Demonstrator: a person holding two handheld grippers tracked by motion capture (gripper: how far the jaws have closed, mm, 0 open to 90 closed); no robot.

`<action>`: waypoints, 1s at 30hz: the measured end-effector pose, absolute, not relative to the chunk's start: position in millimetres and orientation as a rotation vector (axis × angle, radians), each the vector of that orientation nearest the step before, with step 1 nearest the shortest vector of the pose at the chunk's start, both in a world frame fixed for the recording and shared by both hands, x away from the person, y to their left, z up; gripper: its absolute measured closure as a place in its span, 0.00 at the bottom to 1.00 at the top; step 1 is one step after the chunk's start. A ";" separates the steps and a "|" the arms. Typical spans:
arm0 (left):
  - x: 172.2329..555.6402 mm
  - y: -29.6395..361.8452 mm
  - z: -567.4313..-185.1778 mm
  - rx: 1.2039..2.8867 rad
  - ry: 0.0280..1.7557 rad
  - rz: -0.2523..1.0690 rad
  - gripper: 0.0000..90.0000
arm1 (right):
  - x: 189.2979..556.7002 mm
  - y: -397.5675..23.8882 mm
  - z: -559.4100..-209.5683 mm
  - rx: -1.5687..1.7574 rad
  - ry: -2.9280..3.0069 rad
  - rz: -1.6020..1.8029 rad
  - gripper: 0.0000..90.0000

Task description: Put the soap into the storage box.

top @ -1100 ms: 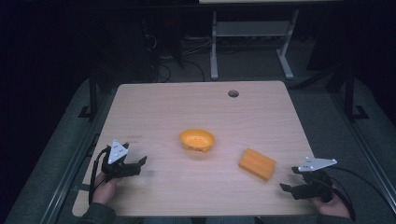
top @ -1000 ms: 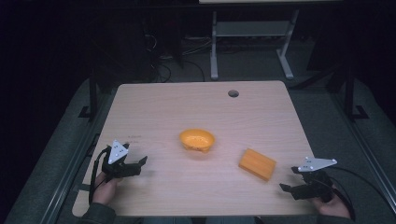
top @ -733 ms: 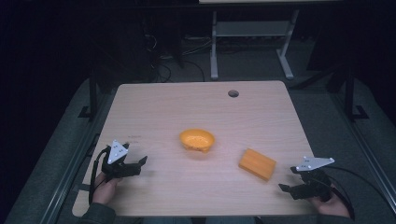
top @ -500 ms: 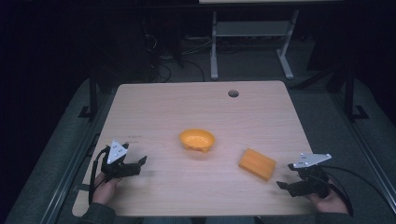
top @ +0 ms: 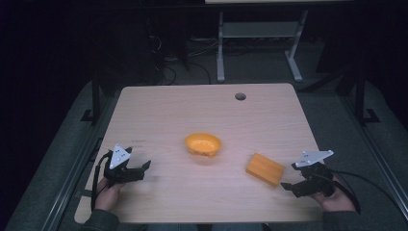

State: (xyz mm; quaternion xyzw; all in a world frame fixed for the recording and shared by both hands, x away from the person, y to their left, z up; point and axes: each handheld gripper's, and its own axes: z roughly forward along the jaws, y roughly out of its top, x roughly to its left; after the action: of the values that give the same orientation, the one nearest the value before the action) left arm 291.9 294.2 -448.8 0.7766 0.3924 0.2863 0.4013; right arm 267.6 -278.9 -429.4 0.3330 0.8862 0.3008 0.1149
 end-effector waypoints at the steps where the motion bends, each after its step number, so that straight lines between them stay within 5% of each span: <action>1: 291.9 294.3 -448.8 1.962 0.992 0.724 0.16 | 268.8 -278.4 -428.2 0.966 2.602 0.882 0.20; 30: 292.0 296.9 -447.1 1.954 0.999 0.723 0.16 | 299.5 -241.4 -419.6 0.865 2.702 0.820 0.19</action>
State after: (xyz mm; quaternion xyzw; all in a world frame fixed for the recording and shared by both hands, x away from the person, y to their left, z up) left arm 292.0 296.9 -447.1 0.7738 0.3954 0.2863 0.4036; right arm 299.5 -241.4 -419.6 0.2918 0.9109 0.2763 0.0941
